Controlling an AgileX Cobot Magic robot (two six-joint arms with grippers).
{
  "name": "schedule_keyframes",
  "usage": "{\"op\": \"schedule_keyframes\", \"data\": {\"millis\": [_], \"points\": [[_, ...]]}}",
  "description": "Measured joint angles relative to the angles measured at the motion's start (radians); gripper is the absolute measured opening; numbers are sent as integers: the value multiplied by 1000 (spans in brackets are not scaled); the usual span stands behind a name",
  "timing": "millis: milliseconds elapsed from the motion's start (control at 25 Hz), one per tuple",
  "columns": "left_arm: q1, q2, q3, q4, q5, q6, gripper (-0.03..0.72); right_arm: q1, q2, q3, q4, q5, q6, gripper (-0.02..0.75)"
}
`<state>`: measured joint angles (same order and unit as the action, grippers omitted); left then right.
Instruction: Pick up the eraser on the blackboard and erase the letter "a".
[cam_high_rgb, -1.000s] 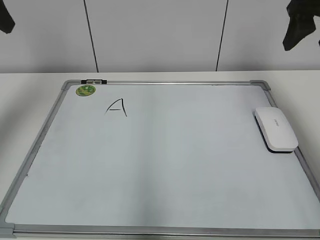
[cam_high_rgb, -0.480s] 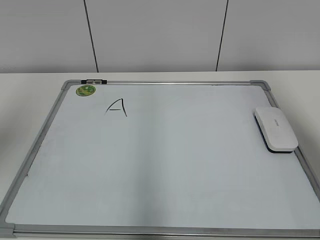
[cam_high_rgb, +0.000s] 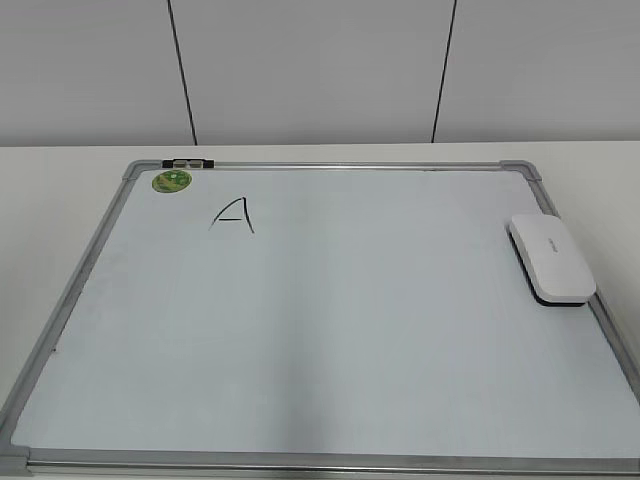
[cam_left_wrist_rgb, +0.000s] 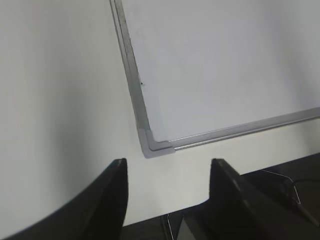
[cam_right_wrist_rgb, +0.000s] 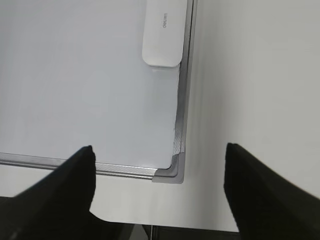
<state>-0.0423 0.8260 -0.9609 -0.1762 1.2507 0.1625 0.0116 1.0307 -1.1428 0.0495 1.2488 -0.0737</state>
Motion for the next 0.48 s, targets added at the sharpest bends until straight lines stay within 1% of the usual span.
{"op": "schedule_keyframes", "data": {"millis": [480], "points": [[0, -295, 259, 1, 2, -5, 389, 0, -322, 244, 29, -2, 74, 592]]}}
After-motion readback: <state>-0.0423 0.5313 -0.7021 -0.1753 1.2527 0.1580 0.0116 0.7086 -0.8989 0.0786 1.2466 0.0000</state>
